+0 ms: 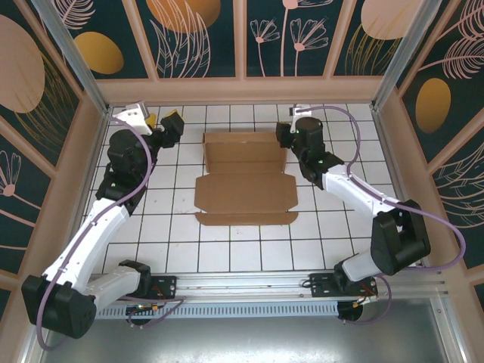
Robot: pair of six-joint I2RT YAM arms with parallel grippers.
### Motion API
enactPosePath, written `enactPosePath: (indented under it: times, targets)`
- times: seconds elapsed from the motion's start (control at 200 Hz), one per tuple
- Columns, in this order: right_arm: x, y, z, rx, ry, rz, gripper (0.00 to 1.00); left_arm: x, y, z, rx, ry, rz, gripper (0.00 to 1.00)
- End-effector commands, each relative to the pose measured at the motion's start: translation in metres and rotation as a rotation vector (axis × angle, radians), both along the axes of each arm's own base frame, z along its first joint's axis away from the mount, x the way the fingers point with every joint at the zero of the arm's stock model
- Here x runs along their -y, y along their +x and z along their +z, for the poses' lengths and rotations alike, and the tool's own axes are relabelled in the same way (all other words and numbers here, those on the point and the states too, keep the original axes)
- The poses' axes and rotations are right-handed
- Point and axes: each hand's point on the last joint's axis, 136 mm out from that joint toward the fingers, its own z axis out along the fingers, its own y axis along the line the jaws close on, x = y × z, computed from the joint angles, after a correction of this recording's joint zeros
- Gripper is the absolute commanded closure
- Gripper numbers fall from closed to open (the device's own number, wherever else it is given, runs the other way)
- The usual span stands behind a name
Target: Fold the paper box
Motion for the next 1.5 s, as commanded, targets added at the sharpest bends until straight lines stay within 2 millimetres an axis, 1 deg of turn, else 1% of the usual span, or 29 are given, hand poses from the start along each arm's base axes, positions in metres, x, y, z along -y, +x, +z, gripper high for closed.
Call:
enactPosePath:
  times: [0.0, 0.05, 0.125, 0.175, 0.245, 0.37, 0.555, 0.631, 0.706, 0.816, 0.911, 1.016, 1.076, 1.136, 1.241, 1.306, 1.391, 1.441, 1.496]
  targets:
    - [-0.016, -0.007, -0.006, -0.063, -0.018, 0.066, 0.67, -0.005, -0.01, -0.049, -0.086, 0.063, 0.014, 0.21]
    - [-0.025, -0.004, -0.011, -0.141, 0.014, 0.1, 0.69, -0.007, -0.015, -0.045, -0.053, 0.044, 0.017, 0.22]
    - [-0.039, 0.0, -0.018, -0.233, 0.033, 0.147, 0.73, -0.004, -0.017, -0.04, -0.045, 0.036, -0.003, 0.24]
    - [-0.041, 0.004, -0.022, -0.267, 0.033, 0.14, 0.78, -0.002, -0.017, -0.038, -0.043, 0.031, -0.017, 0.24]
    - [-0.043, 0.009, -0.025, -0.297, 0.035, 0.128, 0.82, -0.001, -0.017, -0.041, -0.049, 0.026, -0.016, 0.23]
    - [-0.036, 0.015, -0.041, -0.349, 0.038, 0.096, 0.83, 0.0, -0.02, -0.037, -0.04, 0.022, -0.02, 0.23]
    - [-0.022, 0.022, -0.057, -0.406, 0.074, 0.068, 0.84, 0.003, -0.026, -0.031, -0.019, 0.036, -0.016, 0.23]
    - [-0.016, 0.028, -0.064, -0.426, 0.102, 0.053, 0.84, 0.005, -0.027, -0.03, -0.017, 0.035, -0.019, 0.23]
    - [-0.013, 0.035, -0.071, -0.447, 0.11, 0.046, 0.84, 0.004, -0.028, -0.027, -0.011, 0.031, -0.015, 0.22]
    - [-0.011, 0.049, -0.084, -0.478, 0.097, 0.029, 0.83, -0.002, -0.031, -0.022, 0.001, 0.031, 0.014, 0.22]
    - [0.0, 0.063, -0.104, -0.51, 0.092, -0.015, 0.83, -0.014, -0.035, -0.016, 0.016, 0.036, 0.074, 0.21]
    - [0.02, 0.079, -0.12, -0.531, 0.117, -0.07, 0.81, -0.042, -0.044, -0.009, 0.034, 0.038, 0.214, 0.21]
    - [0.031, 0.089, -0.127, -0.542, 0.146, -0.095, 0.79, -0.052, -0.049, -0.006, 0.046, 0.037, 0.265, 0.2]
    - [0.042, 0.099, -0.133, -0.56, 0.181, -0.121, 0.76, -0.055, -0.051, -0.003, 0.056, 0.04, 0.279, 0.2]
    - [0.059, 0.11, -0.154, -0.621, 0.226, -0.156, 0.73, -0.054, -0.051, -0.004, 0.054, 0.046, 0.276, 0.2]
    - [0.069, 0.11, -0.173, -0.67, 0.234, -0.176, 0.72, -0.055, -0.05, -0.003, 0.056, 0.045, 0.277, 0.2]
    - [0.074, 0.098, -0.2, -0.739, 0.245, -0.184, 0.71, -0.054, -0.05, -0.003, 0.057, 0.048, 0.276, 0.2]
    - [0.072, 0.086, -0.211, -0.771, 0.266, -0.18, 0.7, -0.054, -0.05, -0.003, 0.055, 0.046, 0.276, 0.2]
    - [0.063, 0.07, -0.218, -0.807, 0.314, -0.151, 0.67, -0.054, -0.049, -0.005, 0.051, 0.045, 0.277, 0.2]
